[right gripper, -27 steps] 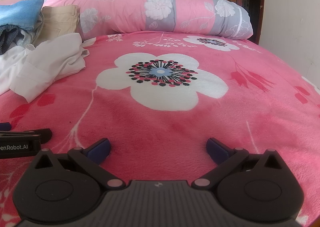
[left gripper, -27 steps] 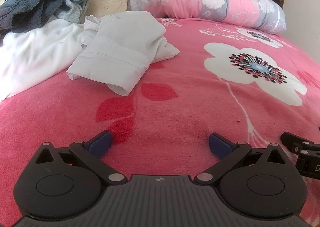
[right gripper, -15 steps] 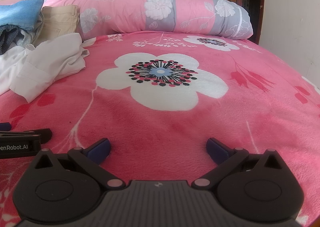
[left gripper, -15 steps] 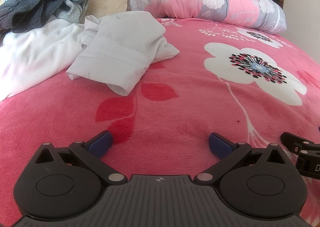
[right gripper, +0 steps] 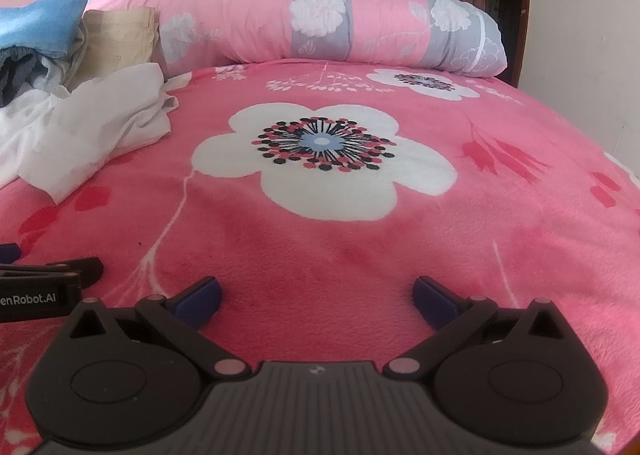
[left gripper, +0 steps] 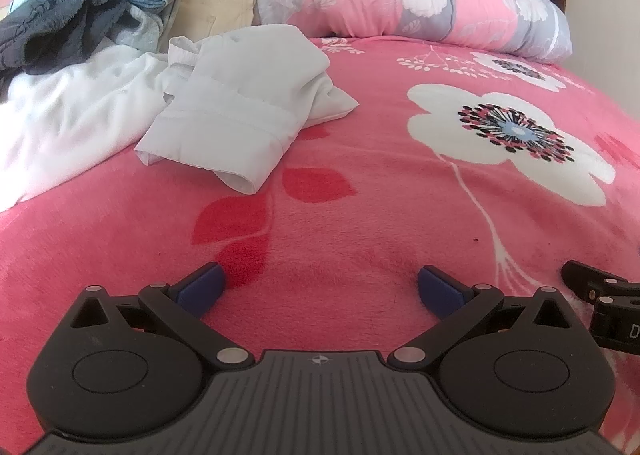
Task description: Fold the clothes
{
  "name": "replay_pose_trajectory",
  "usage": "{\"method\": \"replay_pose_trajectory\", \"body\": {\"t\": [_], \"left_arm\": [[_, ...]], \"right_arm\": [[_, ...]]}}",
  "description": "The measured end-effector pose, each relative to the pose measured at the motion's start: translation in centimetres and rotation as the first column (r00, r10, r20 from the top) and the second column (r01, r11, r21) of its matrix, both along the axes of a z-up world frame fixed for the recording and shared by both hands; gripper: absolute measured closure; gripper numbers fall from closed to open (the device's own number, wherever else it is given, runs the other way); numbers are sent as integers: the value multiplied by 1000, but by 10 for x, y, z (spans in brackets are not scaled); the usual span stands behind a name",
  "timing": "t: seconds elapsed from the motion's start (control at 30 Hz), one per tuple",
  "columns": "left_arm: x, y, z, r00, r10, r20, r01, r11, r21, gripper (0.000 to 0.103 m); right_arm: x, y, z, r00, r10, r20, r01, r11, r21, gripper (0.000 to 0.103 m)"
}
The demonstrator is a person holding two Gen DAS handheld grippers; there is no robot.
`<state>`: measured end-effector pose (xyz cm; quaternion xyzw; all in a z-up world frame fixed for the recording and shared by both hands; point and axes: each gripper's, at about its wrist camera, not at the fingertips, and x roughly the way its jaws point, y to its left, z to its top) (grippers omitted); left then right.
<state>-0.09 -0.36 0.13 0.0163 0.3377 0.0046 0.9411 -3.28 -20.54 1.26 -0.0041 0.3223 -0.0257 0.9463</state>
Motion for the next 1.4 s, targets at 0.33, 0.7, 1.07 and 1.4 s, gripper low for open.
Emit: {"method": "replay_pose_trajectory", "body": {"t": [0.33, 0.7, 1.07, 1.4], "left_arm": [[-1, 2, -1, 1000, -1, 7, 1, 1000, -11, 0], [0, 3, 0, 1000, -5, 5, 5, 1000, -19, 0], [-1, 2, -1, 1000, -5, 6, 5, 1000, -21, 0], [-1, 3, 0, 1000, -6, 12, 6, 1000, -26, 0]], "right_arm": [[-1, 1, -1, 1000, 0, 5, 0, 1000, -15, 0], [0, 2, 0, 1000, 1, 2, -1, 1000, -23, 0], [-2, 5, 0, 1000, 3, 7, -3, 999, -46, 0], [-2, 6, -1, 1000, 3, 6, -3, 999, -50, 0]]}}
